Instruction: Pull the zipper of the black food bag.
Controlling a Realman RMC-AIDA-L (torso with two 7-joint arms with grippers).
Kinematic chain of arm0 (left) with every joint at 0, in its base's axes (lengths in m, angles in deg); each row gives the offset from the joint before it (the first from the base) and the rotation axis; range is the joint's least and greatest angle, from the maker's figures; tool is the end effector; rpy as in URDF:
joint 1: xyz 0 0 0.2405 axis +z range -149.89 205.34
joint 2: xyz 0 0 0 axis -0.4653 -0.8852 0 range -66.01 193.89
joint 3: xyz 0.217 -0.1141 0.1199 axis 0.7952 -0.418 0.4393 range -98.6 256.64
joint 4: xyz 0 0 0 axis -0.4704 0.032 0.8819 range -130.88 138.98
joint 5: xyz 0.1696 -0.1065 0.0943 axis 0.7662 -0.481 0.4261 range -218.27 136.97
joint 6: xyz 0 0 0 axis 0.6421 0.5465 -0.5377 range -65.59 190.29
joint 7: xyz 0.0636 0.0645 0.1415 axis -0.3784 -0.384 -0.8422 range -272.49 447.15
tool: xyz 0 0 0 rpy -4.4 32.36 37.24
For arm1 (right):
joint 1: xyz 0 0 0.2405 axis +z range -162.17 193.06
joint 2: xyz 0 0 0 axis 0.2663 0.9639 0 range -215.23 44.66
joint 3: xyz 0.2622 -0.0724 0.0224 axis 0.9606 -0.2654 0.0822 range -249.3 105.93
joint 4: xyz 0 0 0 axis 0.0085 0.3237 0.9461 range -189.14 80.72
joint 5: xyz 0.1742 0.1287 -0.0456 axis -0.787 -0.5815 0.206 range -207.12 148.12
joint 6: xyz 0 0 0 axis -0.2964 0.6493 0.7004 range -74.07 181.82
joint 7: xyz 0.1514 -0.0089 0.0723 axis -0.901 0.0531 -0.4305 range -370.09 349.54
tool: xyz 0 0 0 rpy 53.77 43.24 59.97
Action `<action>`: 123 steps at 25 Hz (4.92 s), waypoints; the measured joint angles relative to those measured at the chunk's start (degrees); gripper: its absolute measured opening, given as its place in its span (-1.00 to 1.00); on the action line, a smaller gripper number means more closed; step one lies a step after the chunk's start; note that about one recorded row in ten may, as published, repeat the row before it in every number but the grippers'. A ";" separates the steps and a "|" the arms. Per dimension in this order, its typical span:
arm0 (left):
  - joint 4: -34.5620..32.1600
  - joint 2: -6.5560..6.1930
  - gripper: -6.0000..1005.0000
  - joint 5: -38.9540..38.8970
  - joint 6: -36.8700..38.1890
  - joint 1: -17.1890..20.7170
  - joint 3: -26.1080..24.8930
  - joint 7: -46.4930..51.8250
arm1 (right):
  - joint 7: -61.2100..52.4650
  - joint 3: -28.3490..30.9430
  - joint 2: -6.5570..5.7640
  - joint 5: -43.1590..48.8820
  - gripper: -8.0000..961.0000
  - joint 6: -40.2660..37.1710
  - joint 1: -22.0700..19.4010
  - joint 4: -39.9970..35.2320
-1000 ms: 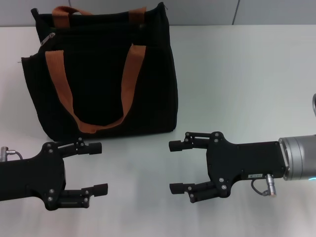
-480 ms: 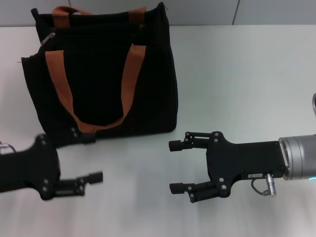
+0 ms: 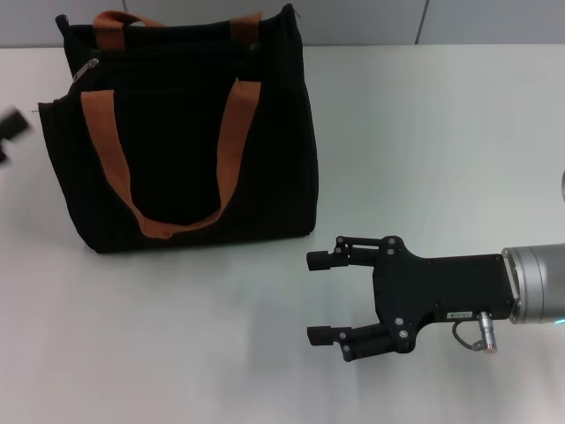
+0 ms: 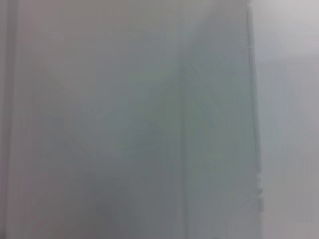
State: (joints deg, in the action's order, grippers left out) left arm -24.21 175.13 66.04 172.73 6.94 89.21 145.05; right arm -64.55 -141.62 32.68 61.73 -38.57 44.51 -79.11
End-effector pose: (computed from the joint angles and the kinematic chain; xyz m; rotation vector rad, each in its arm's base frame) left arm -0.3299 0.2911 0.0916 -2.2237 -0.3013 -1.0985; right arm 0.2418 0.2937 -0.0922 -2.9827 0.1185 0.9207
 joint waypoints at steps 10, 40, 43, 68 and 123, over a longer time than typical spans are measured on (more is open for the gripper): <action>-1.05 -4.10 0.65 1.81 -9.75 -1.69 2.91 -0.01 | 0.15 0.08 0.05 0.00 0.71 0.17 -0.07 -0.05; -11.06 0.91 0.65 1.77 -31.85 -6.38 16.34 -5.72 | -0.92 0.77 -0.26 -0.08 0.70 0.16 0.01 -0.07; -11.08 -0.63 0.65 1.74 -28.90 -5.62 16.35 -4.71 | -0.94 0.78 -0.28 -0.34 0.69 0.16 -0.02 -0.07; -9.47 3.95 0.65 -4.45 -33.24 -6.45 16.76 -12.36 | -1.01 3.00 -0.28 -0.38 0.68 0.14 0.01 -0.06; -2.86 7.10 -0.93 -17.32 -26.51 -4.35 16.49 -16.40 | -76.67 2.08 1.02 4.42 -0.05 25.47 35.42 -3.29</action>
State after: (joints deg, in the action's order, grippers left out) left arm -27.07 182.23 48.73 146.22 2.59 105.70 128.64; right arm -141.22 -139.54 33.71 66.15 -13.10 79.93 -82.39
